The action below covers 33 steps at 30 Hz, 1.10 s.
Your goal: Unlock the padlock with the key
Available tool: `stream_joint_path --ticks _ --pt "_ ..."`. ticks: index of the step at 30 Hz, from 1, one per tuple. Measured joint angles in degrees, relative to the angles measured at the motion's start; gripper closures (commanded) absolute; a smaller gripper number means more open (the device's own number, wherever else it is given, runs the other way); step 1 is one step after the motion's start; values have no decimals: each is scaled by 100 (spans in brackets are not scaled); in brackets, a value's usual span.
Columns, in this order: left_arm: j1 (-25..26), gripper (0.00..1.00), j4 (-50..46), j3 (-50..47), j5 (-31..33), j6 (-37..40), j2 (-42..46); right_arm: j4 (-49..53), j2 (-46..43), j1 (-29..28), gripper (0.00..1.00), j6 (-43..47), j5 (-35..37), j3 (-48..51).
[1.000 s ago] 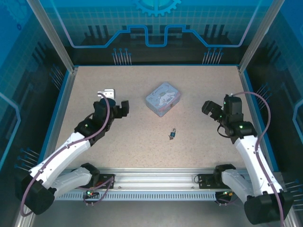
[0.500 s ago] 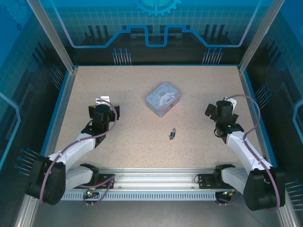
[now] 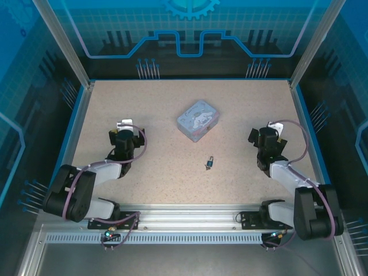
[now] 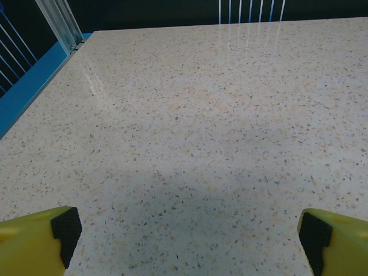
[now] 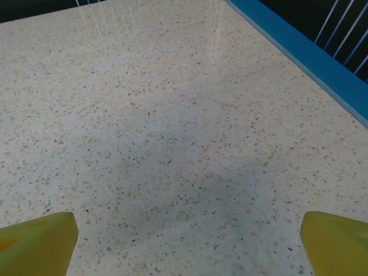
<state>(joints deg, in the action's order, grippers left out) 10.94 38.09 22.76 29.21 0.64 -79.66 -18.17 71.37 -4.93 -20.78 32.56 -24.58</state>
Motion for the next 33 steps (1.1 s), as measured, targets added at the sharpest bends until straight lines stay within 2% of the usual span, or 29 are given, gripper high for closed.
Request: stream_joint_path --ticks 6,11,20,24,29,33 --pt "-330 1 820 -55 -415 92 -389 -944 177 -24 0 575 -136 232" --pt "-555 1 990 -85 -774 76 -634 -1937 452 173 0 713 -372 612" --pt "-715 1 1373 -129 -1285 31 -896 -2809 660 260 0 1128 -1403 715" --pt "-745 1 1410 -129 -1401 -26 -896 -3252 1143 273 0 1386 -1923 706" --pt "-841 1 1412 -129 -1593 -70 -896 -2879 1438 273 0 1639 -2483 417" --pt "-970 1 1408 -129 -1759 -72 -896 -2824 1438 273 0 1725 -2638 195"
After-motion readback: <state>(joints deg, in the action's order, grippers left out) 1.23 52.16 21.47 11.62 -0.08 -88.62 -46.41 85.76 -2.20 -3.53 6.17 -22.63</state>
